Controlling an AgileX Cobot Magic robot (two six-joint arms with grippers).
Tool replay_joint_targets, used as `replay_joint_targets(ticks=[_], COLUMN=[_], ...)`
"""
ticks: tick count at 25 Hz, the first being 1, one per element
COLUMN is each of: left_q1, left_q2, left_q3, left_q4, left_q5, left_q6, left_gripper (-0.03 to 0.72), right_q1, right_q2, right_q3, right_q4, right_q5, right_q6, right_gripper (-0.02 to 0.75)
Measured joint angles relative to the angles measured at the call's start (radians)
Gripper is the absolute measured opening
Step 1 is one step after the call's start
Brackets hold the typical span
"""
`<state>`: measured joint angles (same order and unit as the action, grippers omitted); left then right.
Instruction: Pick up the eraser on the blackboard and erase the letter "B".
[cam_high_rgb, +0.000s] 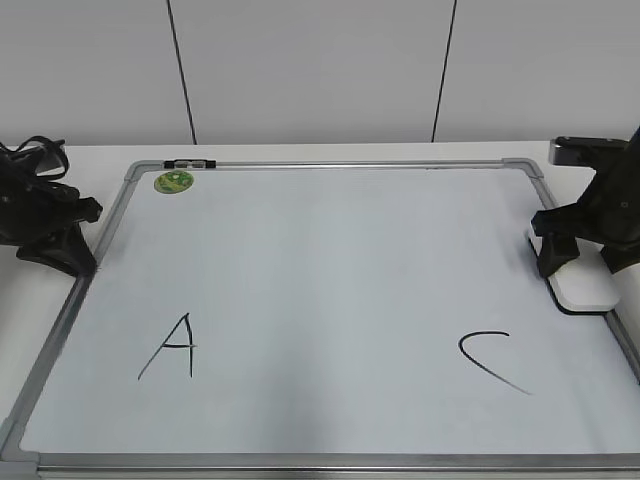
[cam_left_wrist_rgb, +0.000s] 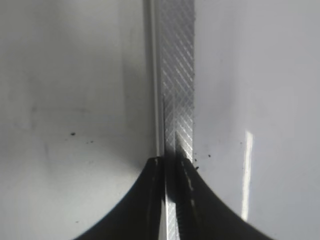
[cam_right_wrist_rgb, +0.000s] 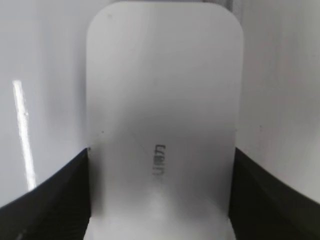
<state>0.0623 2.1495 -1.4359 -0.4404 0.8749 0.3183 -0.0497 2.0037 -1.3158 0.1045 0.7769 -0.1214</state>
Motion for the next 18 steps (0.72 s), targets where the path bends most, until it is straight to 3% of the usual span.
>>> replay_joint_targets(ticks=[6, 12, 16, 18], left_q1=[0.000, 0.000, 0.000, 0.000], left_q2=[0.000, 0.000, 0.000, -0.004], left_q3=[0.000, 0.000, -0.004, -0.013], left_q4=[0.000, 0.000, 0.002, 0.005], left_q5=[0.000, 0.002, 0.014, 0.016], left_q6=[0.000, 0.000, 0.000, 0.000], left_gripper=[0.045, 0.067, 0.171, 0.278], right_q1=[0.000, 0.000, 0.000, 0.000], right_q2=[0.008, 0.011, 0.009, -0.007], right_q3=[-0.039, -0.223, -0.339, -0.372], right_q4=[0.002, -0.001, -0.001, -0.001], right_q5=[0.042, 0.270, 0.402, 0.424], right_q6=[0.000, -0.003, -0.017, -0.022], right_gripper=[0.631, 0.641, 0.641, 0.638])
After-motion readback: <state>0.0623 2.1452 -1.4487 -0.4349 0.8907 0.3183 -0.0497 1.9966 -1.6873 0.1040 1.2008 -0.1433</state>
